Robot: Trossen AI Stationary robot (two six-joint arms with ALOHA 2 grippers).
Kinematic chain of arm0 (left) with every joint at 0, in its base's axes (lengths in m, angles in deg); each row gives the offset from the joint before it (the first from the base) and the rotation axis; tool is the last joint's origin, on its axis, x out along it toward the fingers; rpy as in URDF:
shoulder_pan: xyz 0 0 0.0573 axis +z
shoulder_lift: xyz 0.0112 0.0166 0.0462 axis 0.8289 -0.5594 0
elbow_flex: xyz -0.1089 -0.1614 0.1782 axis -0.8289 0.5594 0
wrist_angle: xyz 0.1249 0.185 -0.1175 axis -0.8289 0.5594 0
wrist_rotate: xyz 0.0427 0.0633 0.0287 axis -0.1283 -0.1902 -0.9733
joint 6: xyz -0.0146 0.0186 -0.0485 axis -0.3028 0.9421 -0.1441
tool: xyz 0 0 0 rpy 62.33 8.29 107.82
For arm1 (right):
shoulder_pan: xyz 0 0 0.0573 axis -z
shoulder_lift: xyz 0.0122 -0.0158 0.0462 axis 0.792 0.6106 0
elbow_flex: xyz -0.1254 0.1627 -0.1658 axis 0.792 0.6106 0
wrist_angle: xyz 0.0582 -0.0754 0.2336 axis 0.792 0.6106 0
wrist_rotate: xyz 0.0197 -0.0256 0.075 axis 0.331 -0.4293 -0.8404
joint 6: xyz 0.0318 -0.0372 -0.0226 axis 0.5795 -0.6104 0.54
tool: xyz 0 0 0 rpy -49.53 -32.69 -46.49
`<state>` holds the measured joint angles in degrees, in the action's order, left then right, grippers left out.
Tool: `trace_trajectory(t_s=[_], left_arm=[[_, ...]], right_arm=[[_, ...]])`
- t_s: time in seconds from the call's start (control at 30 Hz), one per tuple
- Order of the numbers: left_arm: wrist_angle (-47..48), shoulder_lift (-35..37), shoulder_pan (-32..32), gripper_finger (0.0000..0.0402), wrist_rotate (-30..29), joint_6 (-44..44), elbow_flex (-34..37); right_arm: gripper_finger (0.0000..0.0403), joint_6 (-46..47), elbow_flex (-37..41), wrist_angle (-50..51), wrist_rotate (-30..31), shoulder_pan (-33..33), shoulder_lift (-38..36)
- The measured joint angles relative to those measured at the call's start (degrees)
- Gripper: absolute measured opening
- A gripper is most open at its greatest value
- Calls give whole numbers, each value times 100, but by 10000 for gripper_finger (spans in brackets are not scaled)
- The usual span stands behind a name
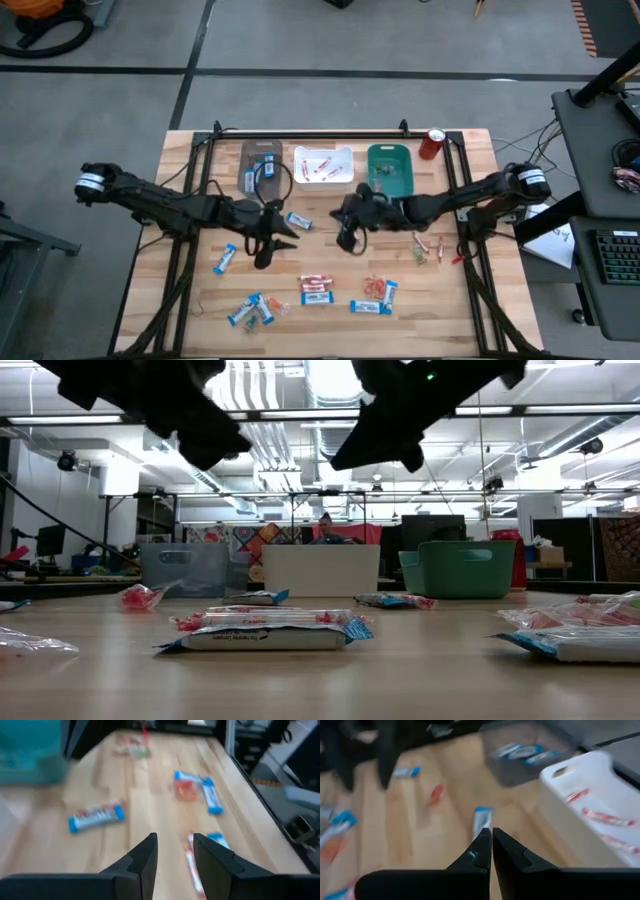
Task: Sort candy
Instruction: Put the transparent candy into the green bin
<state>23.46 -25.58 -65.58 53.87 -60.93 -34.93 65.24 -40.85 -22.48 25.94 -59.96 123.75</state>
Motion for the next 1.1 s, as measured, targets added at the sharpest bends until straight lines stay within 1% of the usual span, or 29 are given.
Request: trace_trajectory(t_s=[0.2, 0.27, 0.4, 0.53, 0.63, 0.87, 1.0, 1.1], left_arm=[[945, -14, -239, 110, 2, -821, 0], [1293, -15, -316, 110, -16, -969, 0], [1936, -15, -392, 109, -48, -912, 0], [2615, -18, -386, 110, -581, -874, 0], [3042, -18, -388, 117, -692, -732, 0], [3437, -25, -386, 168, -1392, -651, 2], [3439, -129, -386, 192, -1389, -649, 0], [3441, -353, -386, 196, -1386, -649, 2]], right_arm=[[9, 55, 0, 647, 0, -551, 0], [9, 66, 0, 939, -1, -693, 0], [9, 375, 2, 1462, -2, -902, -1], [9, 664, 4, 1813, 0, -998, -2], [9, 708, 4, 1807, 0, -1003, -4], [9, 708, 4, 1700, 4, -1003, -2], [9, 708, 4, 1692, 4, -1003, -2], [9, 708, 4, 1682, 4, -1003, -2]])
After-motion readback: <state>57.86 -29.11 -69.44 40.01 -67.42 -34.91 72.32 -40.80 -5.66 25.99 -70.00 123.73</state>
